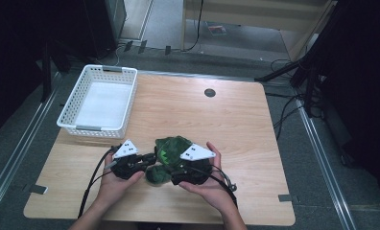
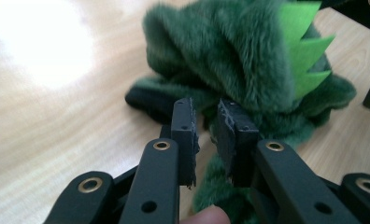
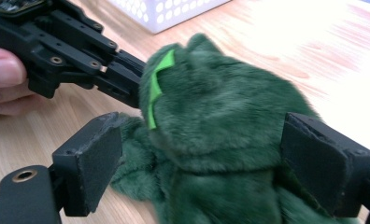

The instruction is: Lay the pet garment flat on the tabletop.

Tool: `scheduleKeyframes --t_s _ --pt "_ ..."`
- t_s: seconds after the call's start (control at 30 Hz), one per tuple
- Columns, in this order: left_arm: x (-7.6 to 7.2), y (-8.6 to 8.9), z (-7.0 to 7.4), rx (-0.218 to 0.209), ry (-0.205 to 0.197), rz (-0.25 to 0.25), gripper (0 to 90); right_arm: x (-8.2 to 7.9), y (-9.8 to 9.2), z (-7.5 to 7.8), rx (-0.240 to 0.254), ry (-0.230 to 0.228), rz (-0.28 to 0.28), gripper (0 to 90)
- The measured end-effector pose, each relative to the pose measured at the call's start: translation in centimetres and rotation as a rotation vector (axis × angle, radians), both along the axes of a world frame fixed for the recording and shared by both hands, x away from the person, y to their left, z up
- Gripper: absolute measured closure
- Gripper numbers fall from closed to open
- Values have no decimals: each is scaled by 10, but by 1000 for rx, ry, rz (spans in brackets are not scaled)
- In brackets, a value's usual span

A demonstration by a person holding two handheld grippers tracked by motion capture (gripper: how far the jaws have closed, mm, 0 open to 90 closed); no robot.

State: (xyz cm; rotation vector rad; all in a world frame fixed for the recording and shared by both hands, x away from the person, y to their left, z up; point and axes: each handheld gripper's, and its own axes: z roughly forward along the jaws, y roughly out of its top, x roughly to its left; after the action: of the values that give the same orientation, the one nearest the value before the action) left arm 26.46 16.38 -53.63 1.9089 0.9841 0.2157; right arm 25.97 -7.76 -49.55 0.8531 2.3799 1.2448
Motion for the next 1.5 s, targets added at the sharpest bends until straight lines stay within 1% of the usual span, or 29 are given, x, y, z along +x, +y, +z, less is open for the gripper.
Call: scheduleKeyframes --t_s 0.13,0.17,0.23,0.3,0.33,0.4,0.43,0.47,0.5,0.57,0.6,0.67,0.77,0.8,0.83,0.9,0.93,0.97,1.07,1.13,1.17,1.2,1.23,1.27,1.3,1.33,1.43,1.47,1.5 --pt "-1 4 -4 3 33 -32 670 2 6 -4 -32 -22 -17 161" --pt "-6 8 -6 -14 48 -43 643 4 7 -6 -49 -26 -46 196" --pt "-8 10 -8 -12 59 -49 530 6 6 -7 -58 -23 -65 218" --pt "-12 10 -12 -6 71 -68 468 11 4 -11 -75 -29 -99 342" --pt "-14 8 -12 -7 60 -89 468 11 4 -11 -75 -29 -99 342" --pt "-21 -1 -11 22 15 -132 511 16 -1 -10 -44 -15 -133 553" --pt "-21 -1 -11 22 15 -132 545 16 -1 -10 -44 -15 -133 553" --pt "-23 -6 -13 53 7 -138 585 19 -7 -5 14 -17 -130 664" --pt "-24 -8 -13 67 4 -141 636 20 -9 -2 38 -23 -128 718" --pt "-25 -9 -14 73 4 -147 670 21 -11 0 51 -28 -134 758" --pt "-25 -11 -14 83 9 -169 734 28 -16 9 89 -44 -147 809" --pt "-24 -10 -15 86 21 -175 760 31 -18 13 105 -47 -154 819" --pt "-23 -9 -15 78 41 -186 816 50 -25 25 168 -56 -200 802" --pt "-24 -9 -15 77 45 -196 832 65 -31 30 206 -44 -270 732" --pt "-24 -9 -15 77 45 -196 834 65 -31 30 206 -44 -270 732" --pt "-24 -9 -15 79 47 -206 839 94 -48 32 225 -2 -466 563" --pt "-24 -9 -15 79 47 -206 839 94 -48 32 225 -2 -466 563" --pt "-24 -8 -15 80 49 -208 839 99 -58 34 254 33 -497 495" --pt "-23 -7 -15 73 51 -214 839 92 -62 34 281 38 -466 480" --pt "-22 -7 -15 69 59 -219 839 75 -54 21 259 62 -364 457" --pt "-22 -7 -15 69 59 -219 839 75 -54 21 259 62 -364 457" --pt "-22 -7 -15 69 59 -220 839 69 -49 15 242 75 -319 441" --pt "-23 -8 -15 76 56 -237 844 59 -41 3 187 94 -272 428" --pt "-23 -8 -15 76 56 -237 848 59 -41 3 187 94 -272 428" --pt "-23 -8 -15 80 56 -246 852 51 -35 -14 116 95 -260 458" --pt "-25 -8 -14 90 50 -273 858 50 -35 -21 103 107 -266 504" --pt "-26 -8 -14 106 45 -305 862 48 -39 -31 92 148 -286 581" --pt "-27 -5 -14 101 55 -350 866 43 -45 -37 107 153 -303 709" --pt "-27 -5 -14 101 55 -350 867 43 -45 -37 107 153 -303 709"
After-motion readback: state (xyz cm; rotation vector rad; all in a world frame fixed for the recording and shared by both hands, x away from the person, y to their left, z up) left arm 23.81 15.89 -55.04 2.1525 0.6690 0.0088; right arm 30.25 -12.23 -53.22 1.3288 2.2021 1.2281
